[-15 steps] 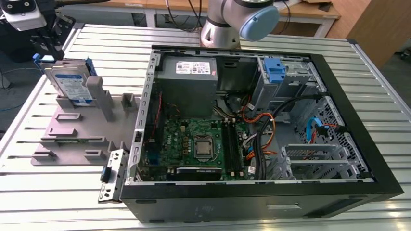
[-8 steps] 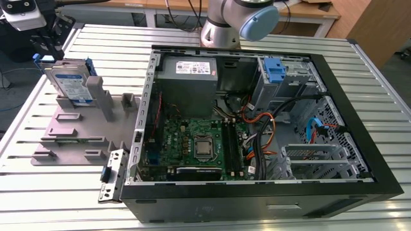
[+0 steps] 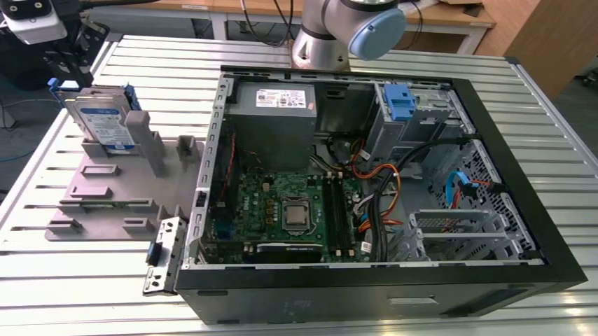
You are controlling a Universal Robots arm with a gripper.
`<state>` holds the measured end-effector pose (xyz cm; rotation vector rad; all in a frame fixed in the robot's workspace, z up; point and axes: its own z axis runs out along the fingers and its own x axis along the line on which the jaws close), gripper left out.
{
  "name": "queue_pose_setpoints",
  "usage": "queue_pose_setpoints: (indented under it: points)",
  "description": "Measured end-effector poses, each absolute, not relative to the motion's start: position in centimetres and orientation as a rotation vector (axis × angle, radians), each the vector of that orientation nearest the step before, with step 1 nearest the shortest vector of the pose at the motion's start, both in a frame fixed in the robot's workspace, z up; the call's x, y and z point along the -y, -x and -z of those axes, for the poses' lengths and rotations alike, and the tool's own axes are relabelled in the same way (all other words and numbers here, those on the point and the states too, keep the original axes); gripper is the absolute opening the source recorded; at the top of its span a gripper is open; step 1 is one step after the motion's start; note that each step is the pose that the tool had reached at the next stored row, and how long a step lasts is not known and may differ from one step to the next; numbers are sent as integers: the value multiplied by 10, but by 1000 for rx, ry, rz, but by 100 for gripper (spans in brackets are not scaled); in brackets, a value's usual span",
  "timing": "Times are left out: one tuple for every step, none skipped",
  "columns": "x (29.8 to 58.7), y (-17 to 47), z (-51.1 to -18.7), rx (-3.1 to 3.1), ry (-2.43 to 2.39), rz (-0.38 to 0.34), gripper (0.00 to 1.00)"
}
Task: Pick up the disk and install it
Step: 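Reach for the disk, then pick up the disk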
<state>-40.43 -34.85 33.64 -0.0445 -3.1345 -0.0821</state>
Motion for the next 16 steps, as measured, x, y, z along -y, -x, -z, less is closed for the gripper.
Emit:
queue_pose_setpoints:
  points:
    - [348,404,-336,3135,44,82,11]
    - [348,404,-337,3135,44,82,11]
    - [348,404,-337,3135,44,82,11]
    - [348,404,-337,3135,44,82,11]
    - [348,404,-337,3135,45,82,11]
    - [348,404,-337,3134,45,82,11]
    - [348,404,-337,3134,45,82,11]
    - [348,404,-337,3135,45,82,11]
    - [348,404,-337,3135,45,82,11]
    - [348,404,-338,3135,45,82,11]
    - [348,404,-338,3135,45,82,11]
    - [348,404,-338,3135,45,82,11]
    - [348,404,-338,3135,45,82,11]
    - [348,404,-338,3135,45,82,11]
    - [348,404,-338,3135,45,82,11]
    - [348,404,-338,3135,44,82,11]
